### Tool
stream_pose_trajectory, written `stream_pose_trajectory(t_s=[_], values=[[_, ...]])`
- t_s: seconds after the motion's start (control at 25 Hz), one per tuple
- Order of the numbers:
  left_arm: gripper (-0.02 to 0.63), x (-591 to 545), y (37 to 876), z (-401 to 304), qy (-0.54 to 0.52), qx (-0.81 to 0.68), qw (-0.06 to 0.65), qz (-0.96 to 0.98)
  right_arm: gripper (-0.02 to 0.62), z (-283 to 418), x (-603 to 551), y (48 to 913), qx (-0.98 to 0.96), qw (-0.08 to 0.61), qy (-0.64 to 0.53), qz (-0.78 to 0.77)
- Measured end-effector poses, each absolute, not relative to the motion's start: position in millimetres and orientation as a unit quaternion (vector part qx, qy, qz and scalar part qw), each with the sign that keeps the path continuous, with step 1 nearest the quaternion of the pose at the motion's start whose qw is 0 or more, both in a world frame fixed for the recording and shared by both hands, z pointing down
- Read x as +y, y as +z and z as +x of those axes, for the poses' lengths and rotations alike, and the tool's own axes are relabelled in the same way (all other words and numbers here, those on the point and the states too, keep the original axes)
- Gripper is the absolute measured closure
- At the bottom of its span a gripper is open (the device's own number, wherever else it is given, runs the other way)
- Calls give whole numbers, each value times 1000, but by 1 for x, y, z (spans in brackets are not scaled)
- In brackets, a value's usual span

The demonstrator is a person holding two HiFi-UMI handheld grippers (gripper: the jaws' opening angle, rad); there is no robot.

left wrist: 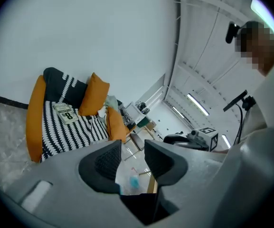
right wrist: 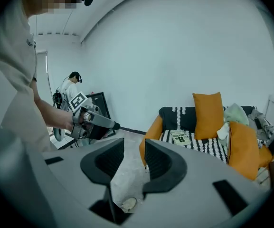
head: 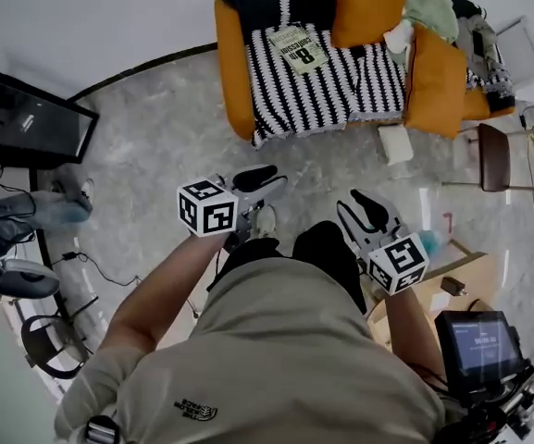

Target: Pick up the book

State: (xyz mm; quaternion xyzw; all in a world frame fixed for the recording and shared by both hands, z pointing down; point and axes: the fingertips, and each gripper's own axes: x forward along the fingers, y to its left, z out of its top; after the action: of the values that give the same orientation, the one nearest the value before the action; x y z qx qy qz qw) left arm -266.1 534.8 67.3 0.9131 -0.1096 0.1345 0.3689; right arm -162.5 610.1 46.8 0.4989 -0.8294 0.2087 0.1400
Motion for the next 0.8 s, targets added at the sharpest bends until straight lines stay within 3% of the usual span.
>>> stream_pose_trajectory(t_s=[0.36, 0.8], values=[[450, 430, 123, -236, 121, -153, 440, 876, 451, -125, 497, 81, -836, 153, 235, 472], [422, 273, 240, -138, 128, -226, 520, 814, 451, -13, 298, 200, -848, 165, 317, 391]])
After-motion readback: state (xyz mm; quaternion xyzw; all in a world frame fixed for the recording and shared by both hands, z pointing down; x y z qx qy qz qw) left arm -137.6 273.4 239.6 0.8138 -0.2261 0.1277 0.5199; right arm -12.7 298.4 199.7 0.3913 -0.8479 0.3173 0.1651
